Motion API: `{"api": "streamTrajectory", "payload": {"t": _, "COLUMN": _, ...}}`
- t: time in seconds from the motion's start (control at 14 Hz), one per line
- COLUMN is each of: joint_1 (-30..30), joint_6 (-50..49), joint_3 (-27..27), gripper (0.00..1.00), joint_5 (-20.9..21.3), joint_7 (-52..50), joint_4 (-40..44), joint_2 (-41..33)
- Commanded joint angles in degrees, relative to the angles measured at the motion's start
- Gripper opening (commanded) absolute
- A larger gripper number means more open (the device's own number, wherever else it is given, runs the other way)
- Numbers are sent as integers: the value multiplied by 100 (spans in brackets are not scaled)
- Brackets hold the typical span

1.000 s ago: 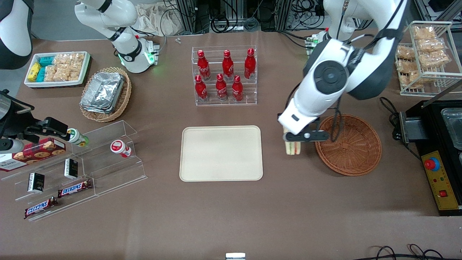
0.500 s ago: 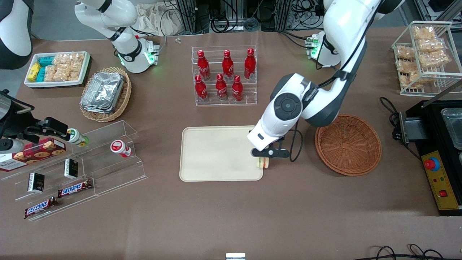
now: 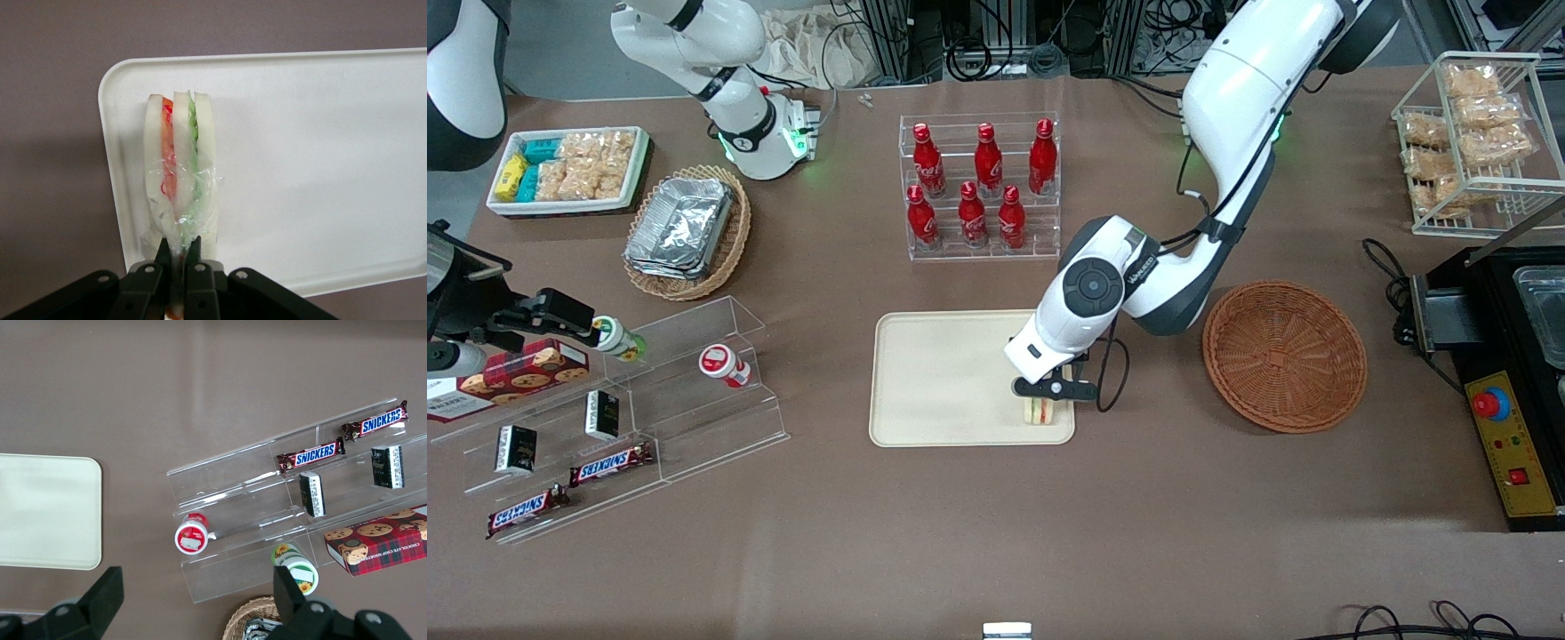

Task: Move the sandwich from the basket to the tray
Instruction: 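Lower the sandwich onto the tray and open the left gripper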

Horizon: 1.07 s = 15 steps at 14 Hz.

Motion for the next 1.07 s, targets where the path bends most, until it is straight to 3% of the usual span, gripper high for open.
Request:
{"api": "streamTrajectory", "payload": {"t": 0.0, "joint_1": -52, "joint_6": 1, "joint_3": 38, "gripper": 9, "joint_5": 19, "joint_7": -67, "joint_4": 163, "joint_2": 145}}
{"api": "streamTrajectory", "payload": {"t": 0.07, "joint_1": -52, "joint_6": -8, "joint_3": 38, "gripper": 18, "joint_5": 28, "joint_7": -67, "joint_4": 155, "joint_2": 145}}
{"api": "streamTrajectory", "payload": {"t": 0.14, "joint_1": -52, "joint_6": -25, "joint_3": 38, "gripper": 47, "joint_5": 28, "joint_7": -76, "joint_4": 146, "joint_2": 145}}
{"api": "streamTrajectory", "payload": {"t": 0.21, "joint_1": -52, "joint_6": -26, "joint_3": 38, "gripper": 83, "joint_5": 28, "joint_7": -137, "joint_4": 85, "joint_2": 119}}
{"api": "streamTrajectory", "payload": {"t": 0.29, "joint_1": -52, "joint_6": -26, "joint_3": 56, "gripper": 99, "joint_5": 54, "joint_7": -190, "joint_4": 41, "joint_2": 67}}
{"api": "streamTrajectory", "payload": {"t": 0.5, "joint_1": 36, "joint_6": -340, "joint_3": 65, "gripper": 99, "joint_5": 55, "joint_7": -453, "joint_4": 14, "joint_2": -249}}
{"api": "streamTrajectory", "payload": {"t": 0.79, "joint_1": 448, "joint_6": -1701, "joint_3": 73, "gripper": 99, "joint_5": 37, "joint_7": -384, "joint_4": 14, "joint_2": -1092}}
{"api": "streamTrajectory", "payload": {"t": 1.0, "joint_1": 1019, "joint_6": -2441, "joint_3": 73, "gripper": 100, "joint_5": 55, "joint_7": 368, "joint_4": 14, "joint_2": -1655}}
